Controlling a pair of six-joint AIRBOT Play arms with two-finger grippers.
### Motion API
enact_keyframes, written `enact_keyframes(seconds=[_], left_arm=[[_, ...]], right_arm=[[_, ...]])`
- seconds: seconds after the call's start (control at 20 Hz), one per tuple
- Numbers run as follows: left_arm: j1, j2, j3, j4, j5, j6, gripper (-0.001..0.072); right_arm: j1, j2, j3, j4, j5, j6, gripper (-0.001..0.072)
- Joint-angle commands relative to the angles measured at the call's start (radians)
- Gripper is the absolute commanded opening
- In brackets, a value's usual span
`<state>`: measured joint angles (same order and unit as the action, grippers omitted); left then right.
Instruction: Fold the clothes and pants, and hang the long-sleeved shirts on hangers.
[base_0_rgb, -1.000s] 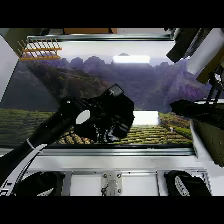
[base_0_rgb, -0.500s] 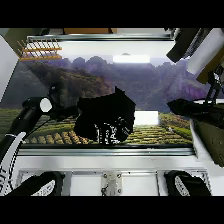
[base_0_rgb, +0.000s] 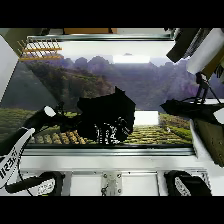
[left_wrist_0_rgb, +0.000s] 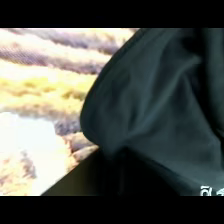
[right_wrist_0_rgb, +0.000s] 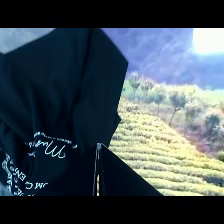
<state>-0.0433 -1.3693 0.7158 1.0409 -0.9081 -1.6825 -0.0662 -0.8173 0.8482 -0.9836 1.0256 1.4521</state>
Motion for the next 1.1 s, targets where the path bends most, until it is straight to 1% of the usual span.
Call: enact_keyframes(seconds=[0.0,0.05,0.2,0.3,0.35,0.4,0.45,0.6,0.7,0.8,0.95,1.0,1.05], left_arm=[[-0.01,0.014,0.005,-0.016,0.067,0.01,0.0006],[0.007,0.037,0.019,-0.011,0.065,0.012,0.0006],[0.072,0.122,0.062,-0.011,0.059,0.056,0.0006],[0.092,0.158,0.086,-0.012,0.059,0.056,0.0006],[0.095,0.17,0.092,-0.012,0.06,0.056,0.0006],[0.095,0.175,0.094,-0.013,0.06,0.056,0.0006],[0.095,0.177,0.094,-0.012,0.059,0.056,0.0006],[0.095,0.177,0.094,-0.012,0.055,0.056,0.0006],[0.095,0.177,0.094,-0.013,0.055,0.056,0.0006],[0.095,0.177,0.094,-0.012,0.056,0.056,0.0006],[0.095,0.177,0.094,-0.012,0.056,0.056,0.0006],[0.095,0.177,0.094,-0.012,0.056,0.056,0.0006],[0.095,0.177,0.094,-0.013,0.057,0.056,0.0006]], right_arm=[[0.049,-0.117,0.039,-0.002,-0.001,-0.048,0.0012],[0.061,-0.175,0.077,-0.003,0.0,-0.056,0.0013],[0.092,-0.385,0.243,-0.015,-0.01,-0.097,0.0013],[0.122,-0.562,0.387,-0.018,-0.019,-0.161,0.0018],[0.138,-0.646,0.453,-0.018,-0.019,-0.192,0.0116],[0.153,-0.727,0.517,-0.018,-0.019,-0.208,0.0415],[0.167,-0.814,0.584,-0.018,-0.019,-0.211,0.0564],[0.203,-1.035,0.762,-0.017,-0.015,-0.196,0.0563],[0.229,-1.135,0.848,-0.014,-0.015,-0.169,0.0561],[0.261,-1.207,0.911,-0.014,-0.015,-0.165,0.0561],[0.311,-1.26,0.95,-0.013,-0.017,-0.166,0.0561],[0.327,-1.266,0.951,-0.013,-0.024,-0.166,0.0538],[0.34,-1.269,0.951,-0.013,-0.031,-0.166,0.046]])
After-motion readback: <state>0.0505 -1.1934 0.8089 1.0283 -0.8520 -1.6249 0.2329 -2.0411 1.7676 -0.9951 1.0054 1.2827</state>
